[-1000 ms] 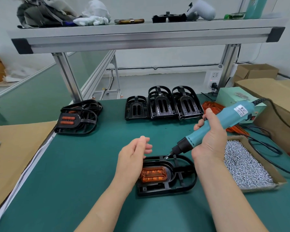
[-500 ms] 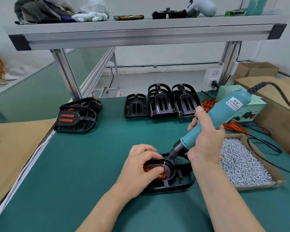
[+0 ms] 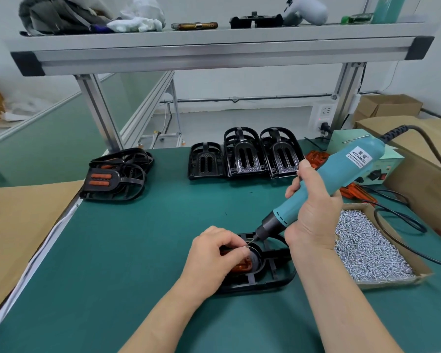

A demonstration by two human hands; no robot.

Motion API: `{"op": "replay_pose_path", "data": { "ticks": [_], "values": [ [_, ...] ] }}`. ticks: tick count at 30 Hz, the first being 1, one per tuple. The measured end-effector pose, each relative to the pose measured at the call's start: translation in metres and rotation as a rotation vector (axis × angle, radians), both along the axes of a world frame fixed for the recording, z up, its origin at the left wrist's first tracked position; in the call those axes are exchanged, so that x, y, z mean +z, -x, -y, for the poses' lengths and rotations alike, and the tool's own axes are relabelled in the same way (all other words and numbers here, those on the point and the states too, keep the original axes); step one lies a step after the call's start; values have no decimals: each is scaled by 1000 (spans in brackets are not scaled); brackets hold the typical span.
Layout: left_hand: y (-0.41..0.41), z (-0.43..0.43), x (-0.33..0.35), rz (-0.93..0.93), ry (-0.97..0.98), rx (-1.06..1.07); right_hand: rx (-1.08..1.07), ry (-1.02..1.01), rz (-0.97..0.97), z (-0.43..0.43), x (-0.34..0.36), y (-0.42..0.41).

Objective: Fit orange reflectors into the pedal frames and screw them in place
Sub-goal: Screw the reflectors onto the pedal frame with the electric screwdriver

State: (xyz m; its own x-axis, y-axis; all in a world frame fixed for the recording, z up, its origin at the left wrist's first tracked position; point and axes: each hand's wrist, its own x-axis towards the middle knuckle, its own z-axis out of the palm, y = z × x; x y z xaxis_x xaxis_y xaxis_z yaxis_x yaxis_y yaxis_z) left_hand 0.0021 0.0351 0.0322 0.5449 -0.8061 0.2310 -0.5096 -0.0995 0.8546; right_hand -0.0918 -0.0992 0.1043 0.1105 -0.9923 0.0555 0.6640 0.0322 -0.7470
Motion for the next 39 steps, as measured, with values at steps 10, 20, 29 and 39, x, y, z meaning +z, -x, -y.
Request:
{"op": "replay_pose_path", "data": {
  "ticks": [10,20,29,39],
  "values": [
    [3,2,2,146,-19,13,2,3,-13,-3,-2,-2],
    [9,10,5,549,-49,52,-12,89,-96,-5,-3,-6],
    [-13,2,4,467,-220,-48,-16,59,-121,2,-10,-3],
    [-16,-6,-16,272,-219,-83,20,168,-169,-6,-20,-11]
  ]
}}
